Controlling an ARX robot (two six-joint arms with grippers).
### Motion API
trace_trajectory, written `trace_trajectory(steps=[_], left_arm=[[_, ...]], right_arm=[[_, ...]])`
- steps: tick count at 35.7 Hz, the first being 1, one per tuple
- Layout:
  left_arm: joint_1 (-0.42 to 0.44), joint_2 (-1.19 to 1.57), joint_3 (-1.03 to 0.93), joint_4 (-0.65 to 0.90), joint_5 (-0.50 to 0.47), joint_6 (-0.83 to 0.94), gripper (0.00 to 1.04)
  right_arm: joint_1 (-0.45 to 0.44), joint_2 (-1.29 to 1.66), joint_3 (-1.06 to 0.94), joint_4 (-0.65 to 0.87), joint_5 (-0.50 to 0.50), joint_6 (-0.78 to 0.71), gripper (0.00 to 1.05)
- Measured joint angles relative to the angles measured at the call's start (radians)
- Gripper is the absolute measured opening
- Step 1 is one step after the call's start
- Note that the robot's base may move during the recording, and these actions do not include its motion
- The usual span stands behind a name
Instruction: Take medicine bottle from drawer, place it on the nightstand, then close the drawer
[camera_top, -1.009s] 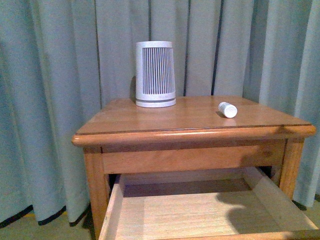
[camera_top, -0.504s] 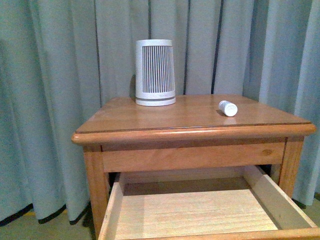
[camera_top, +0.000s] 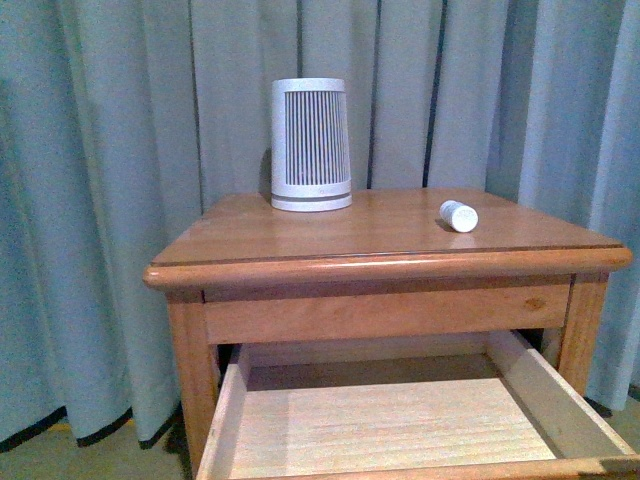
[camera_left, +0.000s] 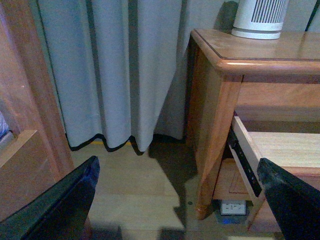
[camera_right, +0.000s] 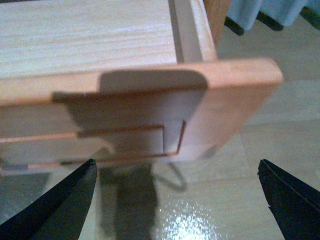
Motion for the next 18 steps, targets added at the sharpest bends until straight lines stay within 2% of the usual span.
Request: trace_trajectory(steps=[9,11,18], left_arm=[[0.000,0.000,0.000,0.000,0.000,0.000,0.98],[0.000,0.000,0.000,0.000,0.000,0.000,0.98],[0.000,0.000,0.000,0.000,0.000,0.000,0.98]], right_arm=[[-0.023,0.223,0.187,0.047,-0.026,-0.059,0.98],[-0.045,0.293,0.280,0.042,-0.030,-0.081,0.98],[-0.108,0.408,0.521,-0.038,-0.059,-0.123,0.98]])
